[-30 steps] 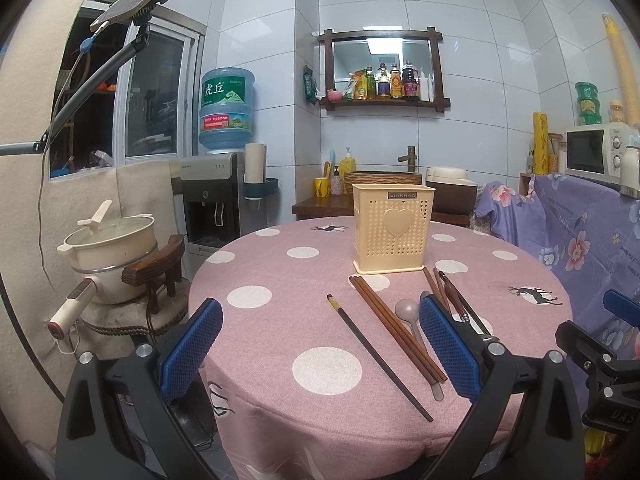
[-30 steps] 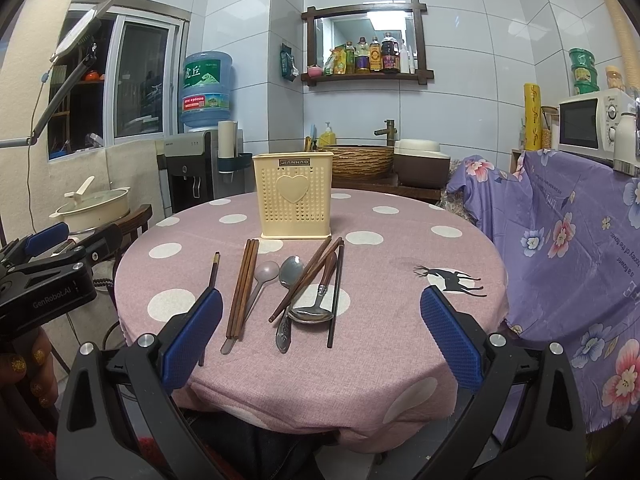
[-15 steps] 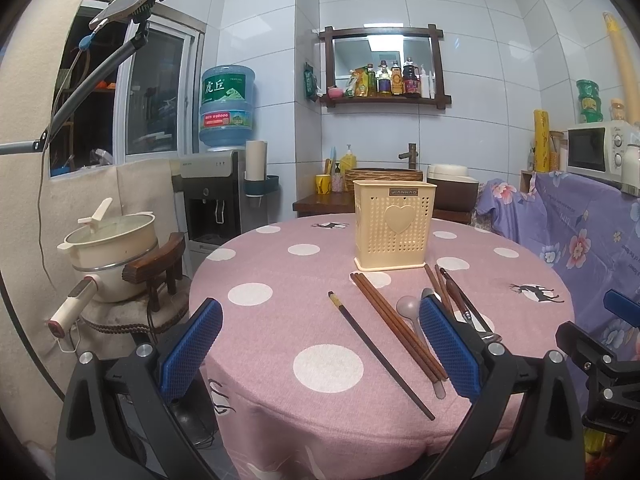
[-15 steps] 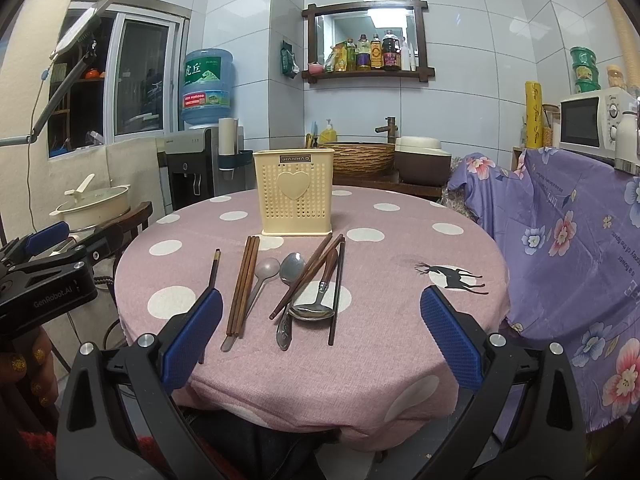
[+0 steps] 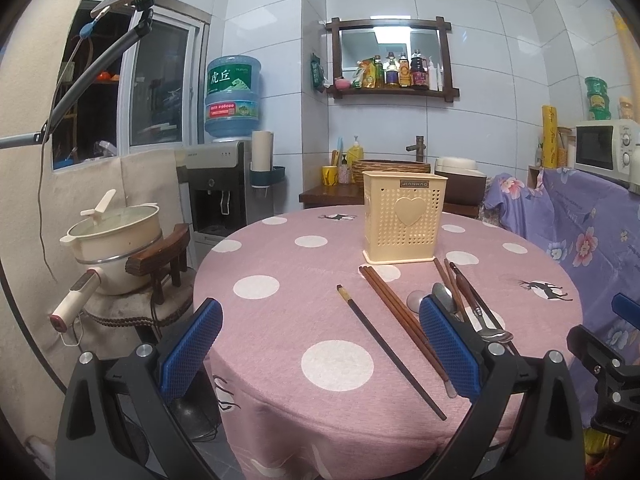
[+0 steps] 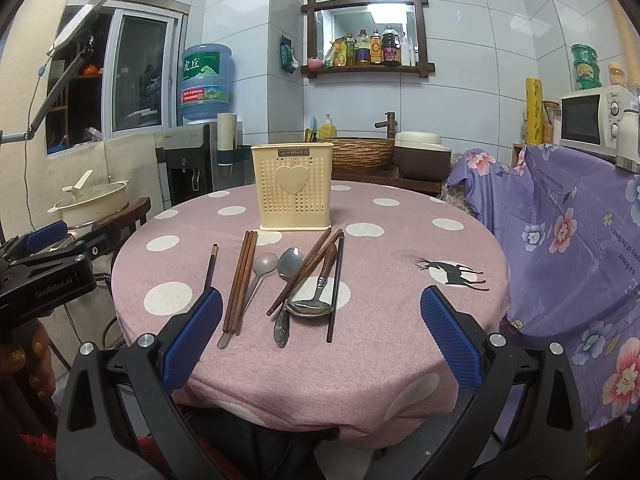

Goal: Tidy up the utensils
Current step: 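Move the left tool to the yellow-tipped black chopstick while the right tool approaches another black chopstick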

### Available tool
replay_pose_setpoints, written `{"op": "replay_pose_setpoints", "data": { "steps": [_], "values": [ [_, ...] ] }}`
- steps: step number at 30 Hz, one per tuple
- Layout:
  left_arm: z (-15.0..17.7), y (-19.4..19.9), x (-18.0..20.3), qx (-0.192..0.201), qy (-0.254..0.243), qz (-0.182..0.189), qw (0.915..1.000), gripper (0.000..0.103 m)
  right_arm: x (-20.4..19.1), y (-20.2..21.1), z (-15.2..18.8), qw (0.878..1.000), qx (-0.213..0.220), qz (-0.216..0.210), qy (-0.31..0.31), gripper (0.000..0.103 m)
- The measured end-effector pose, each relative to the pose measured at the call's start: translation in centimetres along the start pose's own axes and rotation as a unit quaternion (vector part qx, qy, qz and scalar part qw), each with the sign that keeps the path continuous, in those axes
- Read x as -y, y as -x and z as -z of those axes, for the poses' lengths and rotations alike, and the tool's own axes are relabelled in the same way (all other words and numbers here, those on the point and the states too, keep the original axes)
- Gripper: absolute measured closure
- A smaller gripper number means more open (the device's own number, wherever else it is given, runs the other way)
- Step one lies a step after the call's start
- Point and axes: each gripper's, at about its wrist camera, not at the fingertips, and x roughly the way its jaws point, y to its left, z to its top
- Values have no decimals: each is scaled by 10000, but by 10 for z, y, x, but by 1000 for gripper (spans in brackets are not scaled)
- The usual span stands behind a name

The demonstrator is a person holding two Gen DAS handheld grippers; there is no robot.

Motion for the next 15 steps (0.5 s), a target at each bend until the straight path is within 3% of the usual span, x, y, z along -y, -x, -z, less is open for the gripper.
{"op": "replay_pose_setpoints", "data": {
  "steps": [9,15],
  "values": [
    [0,-12,-1,-192,-6,52,9998,5,6,-17,-3,9996,-275,89,15,5],
    [5,-38,-3,-695,-67,63,9975,5,16,-38,-6,9982,-540,271,-6,5]
  ]
}}
